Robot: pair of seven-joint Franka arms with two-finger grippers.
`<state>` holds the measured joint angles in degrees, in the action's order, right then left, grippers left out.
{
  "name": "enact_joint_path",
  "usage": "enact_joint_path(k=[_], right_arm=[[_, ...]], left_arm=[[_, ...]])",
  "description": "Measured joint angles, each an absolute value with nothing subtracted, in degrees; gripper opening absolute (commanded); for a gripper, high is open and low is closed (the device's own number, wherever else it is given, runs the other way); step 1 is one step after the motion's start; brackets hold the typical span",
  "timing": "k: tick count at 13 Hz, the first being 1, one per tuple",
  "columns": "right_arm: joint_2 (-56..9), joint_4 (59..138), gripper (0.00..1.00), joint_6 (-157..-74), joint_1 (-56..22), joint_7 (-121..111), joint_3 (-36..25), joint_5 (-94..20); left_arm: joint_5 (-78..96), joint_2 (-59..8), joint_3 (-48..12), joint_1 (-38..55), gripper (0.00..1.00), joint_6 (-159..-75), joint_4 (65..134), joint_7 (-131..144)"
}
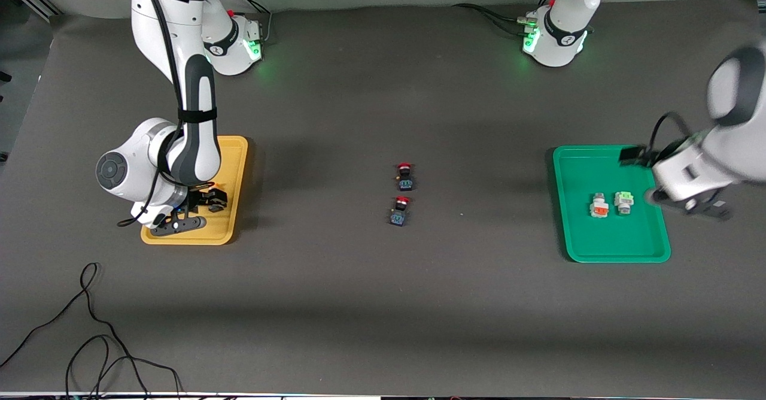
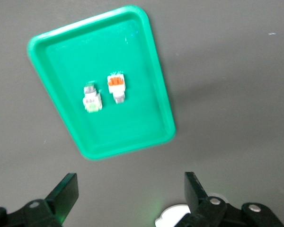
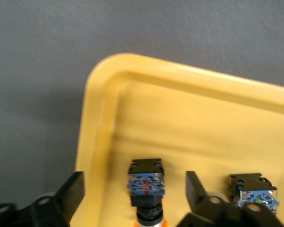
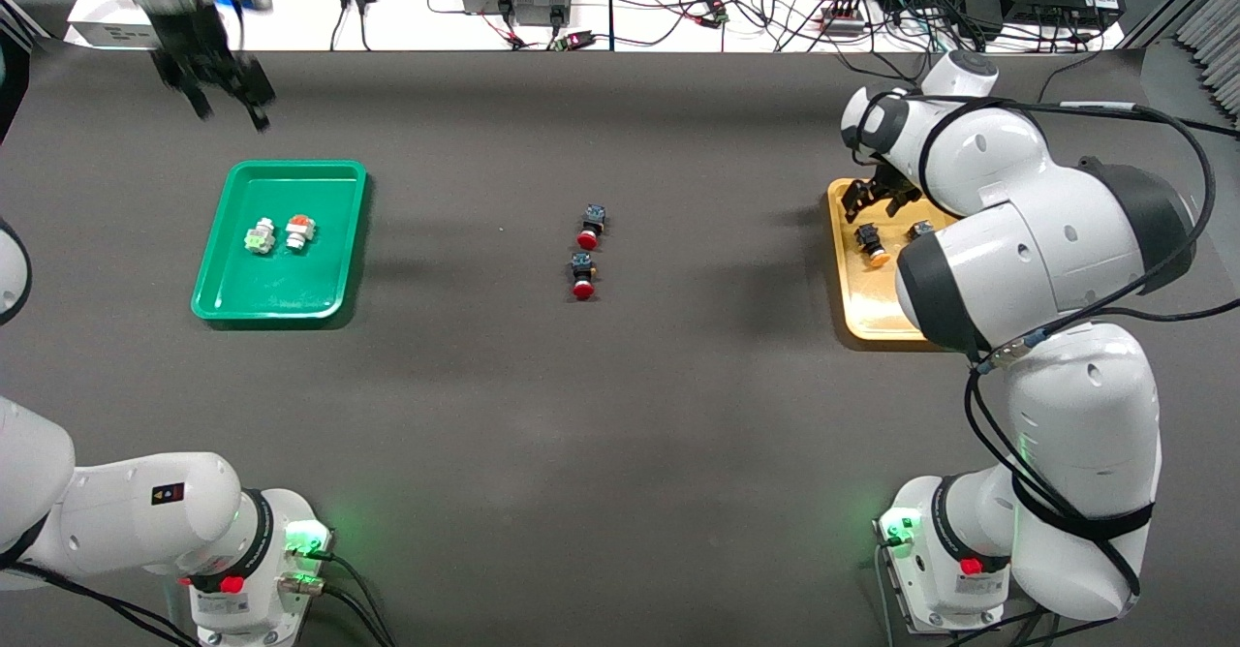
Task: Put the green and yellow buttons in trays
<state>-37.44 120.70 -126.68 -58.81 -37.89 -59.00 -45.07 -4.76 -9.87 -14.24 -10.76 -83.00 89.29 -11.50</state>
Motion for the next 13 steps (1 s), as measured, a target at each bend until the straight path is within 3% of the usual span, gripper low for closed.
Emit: enact_joint_path(k=[2,4,7,13], right_arm=[[-37.34,117.64,1.00,-121.68,-60.21,-36.28,-61.59,-43.97],[-36.85,111.26,1.00,-111.26,-62.51,-30.47,-65.99,-38.80],[-35.29,99.17,1.00,-96.89,-64.40,-22.86,-69.93,-34.54],[-35.00,83.94,1.00,-80.87,-67.10,-20.05,-77.98,-30.61]], left_arm=[[-4.59,-9.63,-14.50,-10.48,1.00,-76.35,81.06,-10.22],[-4.54,-9.86,-14.52,-10.39,1.00,-74.43,76.66,-8.81],[-4.54,-11.15,-14.51,-10.38,1.00,-74.38,75.80,-8.00],[-4.52,-12.07,-14.50,-10.09,1.00,-73.93,75.51,-7.84]])
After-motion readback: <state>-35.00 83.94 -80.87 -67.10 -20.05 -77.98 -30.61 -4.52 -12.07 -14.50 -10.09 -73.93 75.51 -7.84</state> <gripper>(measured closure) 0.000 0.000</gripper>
